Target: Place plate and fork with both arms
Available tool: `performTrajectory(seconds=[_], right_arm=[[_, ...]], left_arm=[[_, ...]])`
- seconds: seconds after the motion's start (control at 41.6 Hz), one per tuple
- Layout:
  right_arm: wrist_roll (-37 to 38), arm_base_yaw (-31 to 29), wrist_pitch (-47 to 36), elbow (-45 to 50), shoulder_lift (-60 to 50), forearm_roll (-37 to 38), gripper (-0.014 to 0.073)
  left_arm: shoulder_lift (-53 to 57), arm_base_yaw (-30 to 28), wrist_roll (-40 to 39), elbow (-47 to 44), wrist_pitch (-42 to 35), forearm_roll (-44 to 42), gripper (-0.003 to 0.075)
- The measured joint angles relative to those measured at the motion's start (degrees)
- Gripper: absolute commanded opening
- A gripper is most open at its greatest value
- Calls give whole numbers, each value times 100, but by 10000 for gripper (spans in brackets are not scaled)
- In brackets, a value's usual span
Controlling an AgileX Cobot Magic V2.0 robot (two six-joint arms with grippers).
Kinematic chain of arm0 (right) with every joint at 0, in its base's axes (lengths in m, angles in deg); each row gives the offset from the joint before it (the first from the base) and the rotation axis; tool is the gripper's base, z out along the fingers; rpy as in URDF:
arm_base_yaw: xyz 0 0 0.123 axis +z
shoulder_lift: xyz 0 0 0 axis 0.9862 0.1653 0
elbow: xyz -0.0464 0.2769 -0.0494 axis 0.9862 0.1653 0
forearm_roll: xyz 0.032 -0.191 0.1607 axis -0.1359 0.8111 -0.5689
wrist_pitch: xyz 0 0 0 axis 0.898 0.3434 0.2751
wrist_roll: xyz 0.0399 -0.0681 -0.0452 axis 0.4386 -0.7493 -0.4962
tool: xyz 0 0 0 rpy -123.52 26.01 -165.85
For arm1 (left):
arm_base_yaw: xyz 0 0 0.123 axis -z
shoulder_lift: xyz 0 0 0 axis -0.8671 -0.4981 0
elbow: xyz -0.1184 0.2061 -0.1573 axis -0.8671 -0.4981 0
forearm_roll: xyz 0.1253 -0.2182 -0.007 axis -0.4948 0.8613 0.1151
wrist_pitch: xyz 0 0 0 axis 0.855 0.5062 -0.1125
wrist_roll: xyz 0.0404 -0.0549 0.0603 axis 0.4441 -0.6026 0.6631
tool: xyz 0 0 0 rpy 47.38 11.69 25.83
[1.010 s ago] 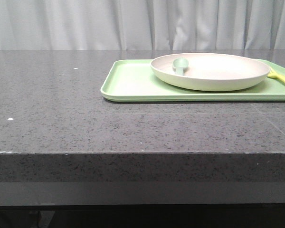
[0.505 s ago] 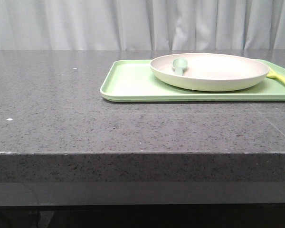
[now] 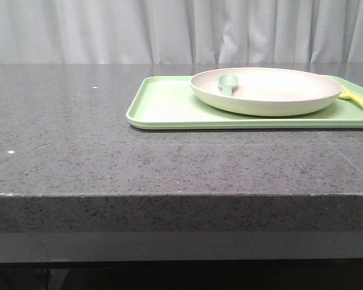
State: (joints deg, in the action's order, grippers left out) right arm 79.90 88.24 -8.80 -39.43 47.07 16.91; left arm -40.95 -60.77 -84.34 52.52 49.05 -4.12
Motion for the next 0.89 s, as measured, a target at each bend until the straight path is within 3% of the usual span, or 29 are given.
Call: performTrajectory(seconds=[0.89], right_arm=[[0,0,0,0,0,0,-67]], left_arm=[[0,269,0,0,-16,-90,-18]])
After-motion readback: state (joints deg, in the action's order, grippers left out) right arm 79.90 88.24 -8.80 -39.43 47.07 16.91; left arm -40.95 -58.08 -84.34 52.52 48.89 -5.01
